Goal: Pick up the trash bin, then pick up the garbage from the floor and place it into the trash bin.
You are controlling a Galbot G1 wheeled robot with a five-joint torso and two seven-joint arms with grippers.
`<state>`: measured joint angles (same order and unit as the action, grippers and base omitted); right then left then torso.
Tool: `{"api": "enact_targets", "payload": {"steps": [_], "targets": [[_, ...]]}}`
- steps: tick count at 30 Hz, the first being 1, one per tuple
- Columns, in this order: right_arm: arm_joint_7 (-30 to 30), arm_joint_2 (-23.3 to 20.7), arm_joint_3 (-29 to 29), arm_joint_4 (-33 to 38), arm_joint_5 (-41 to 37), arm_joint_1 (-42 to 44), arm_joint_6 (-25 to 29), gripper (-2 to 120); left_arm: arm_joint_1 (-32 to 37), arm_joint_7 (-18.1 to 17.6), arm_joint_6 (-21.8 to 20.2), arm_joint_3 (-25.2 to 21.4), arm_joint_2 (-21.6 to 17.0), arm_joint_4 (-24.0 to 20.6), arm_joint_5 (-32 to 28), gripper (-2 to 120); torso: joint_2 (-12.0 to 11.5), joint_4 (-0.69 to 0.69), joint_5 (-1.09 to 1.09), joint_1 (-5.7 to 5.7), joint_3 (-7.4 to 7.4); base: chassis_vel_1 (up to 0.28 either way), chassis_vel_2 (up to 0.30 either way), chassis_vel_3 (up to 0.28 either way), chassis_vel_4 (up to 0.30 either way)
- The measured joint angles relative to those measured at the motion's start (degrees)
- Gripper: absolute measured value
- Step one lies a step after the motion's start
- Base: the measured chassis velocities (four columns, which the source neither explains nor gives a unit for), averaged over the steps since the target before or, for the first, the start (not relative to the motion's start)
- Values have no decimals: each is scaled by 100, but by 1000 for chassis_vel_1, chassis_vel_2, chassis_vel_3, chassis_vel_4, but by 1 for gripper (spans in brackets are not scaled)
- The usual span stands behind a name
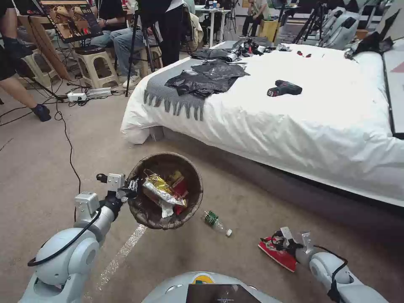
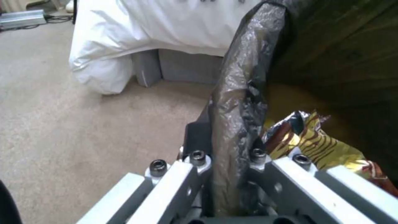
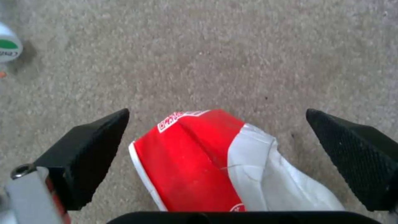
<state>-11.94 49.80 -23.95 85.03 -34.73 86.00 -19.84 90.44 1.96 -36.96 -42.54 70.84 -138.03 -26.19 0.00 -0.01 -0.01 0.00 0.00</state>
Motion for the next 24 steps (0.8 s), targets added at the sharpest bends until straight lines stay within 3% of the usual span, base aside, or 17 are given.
{"api": "enact_targets", "payload": {"steps": [24], "targets": [[21,49,65,-103,279,100,94,100,-165,-2,-15,7,-54,146,-67,2,0,0,1,0,0,0,0,0,0]]}}
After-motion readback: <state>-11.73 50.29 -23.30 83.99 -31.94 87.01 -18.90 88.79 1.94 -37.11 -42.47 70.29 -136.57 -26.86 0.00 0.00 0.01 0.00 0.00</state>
